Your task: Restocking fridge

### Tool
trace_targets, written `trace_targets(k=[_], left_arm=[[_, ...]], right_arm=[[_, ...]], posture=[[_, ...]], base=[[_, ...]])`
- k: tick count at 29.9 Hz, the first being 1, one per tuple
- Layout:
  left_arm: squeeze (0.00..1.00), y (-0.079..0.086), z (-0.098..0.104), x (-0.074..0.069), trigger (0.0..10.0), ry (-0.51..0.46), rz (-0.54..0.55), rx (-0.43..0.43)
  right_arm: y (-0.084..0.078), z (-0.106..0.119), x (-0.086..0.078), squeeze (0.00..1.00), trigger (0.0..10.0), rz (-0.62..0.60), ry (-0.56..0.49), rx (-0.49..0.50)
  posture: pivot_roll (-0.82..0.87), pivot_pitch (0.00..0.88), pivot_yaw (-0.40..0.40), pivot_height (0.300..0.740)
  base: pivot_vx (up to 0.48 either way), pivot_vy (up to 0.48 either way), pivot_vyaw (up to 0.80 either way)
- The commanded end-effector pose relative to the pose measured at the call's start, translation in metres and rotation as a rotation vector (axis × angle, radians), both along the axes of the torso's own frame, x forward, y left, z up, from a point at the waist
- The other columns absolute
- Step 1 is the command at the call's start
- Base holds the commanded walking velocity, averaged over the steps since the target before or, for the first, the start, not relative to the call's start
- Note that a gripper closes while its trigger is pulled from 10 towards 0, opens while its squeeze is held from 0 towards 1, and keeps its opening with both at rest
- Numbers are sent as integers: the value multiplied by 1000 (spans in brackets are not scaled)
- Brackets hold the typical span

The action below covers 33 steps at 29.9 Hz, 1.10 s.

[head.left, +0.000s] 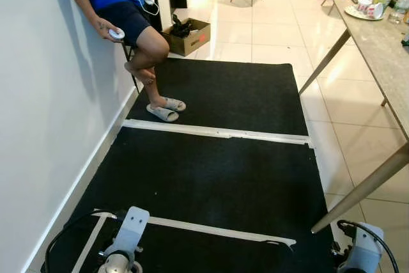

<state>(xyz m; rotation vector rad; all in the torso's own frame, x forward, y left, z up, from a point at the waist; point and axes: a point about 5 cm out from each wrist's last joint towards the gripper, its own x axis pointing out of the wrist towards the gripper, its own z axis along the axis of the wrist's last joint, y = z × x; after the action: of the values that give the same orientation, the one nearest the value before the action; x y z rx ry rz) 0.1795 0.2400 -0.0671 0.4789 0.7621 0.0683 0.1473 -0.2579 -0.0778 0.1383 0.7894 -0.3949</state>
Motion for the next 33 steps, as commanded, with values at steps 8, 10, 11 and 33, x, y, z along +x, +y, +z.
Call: trace_targets(k=[8, 10, 11, 33], left_arm=[[0, -11, -4, -3, 10000, 8, -11, -13], [0, -11, -5, -3, 10000, 9, -8, -16], [0, -11, -5, -4, 10000, 9, -5, -17], [0, -13, -8, -9, 10000, 24, 7, -23]], right_arm=[[-10, 2, -4, 0, 10000, -14, -4, -21], [-10, 3, -4, 0, 10000, -7, -7, -21], [-10, 3, -4, 0, 10000, -3, -7, -22], [-13, 3, -7, 0, 10000, 12, 2, -33]], posture=[[-24, 0, -51, 740], [-22, 0, -54, 740], [-21, 0, -57, 740], [-29, 0, -68, 740]], base=[[0, 0, 0], [0, 0, 0], [289, 0, 0], [289, 0, 0]])
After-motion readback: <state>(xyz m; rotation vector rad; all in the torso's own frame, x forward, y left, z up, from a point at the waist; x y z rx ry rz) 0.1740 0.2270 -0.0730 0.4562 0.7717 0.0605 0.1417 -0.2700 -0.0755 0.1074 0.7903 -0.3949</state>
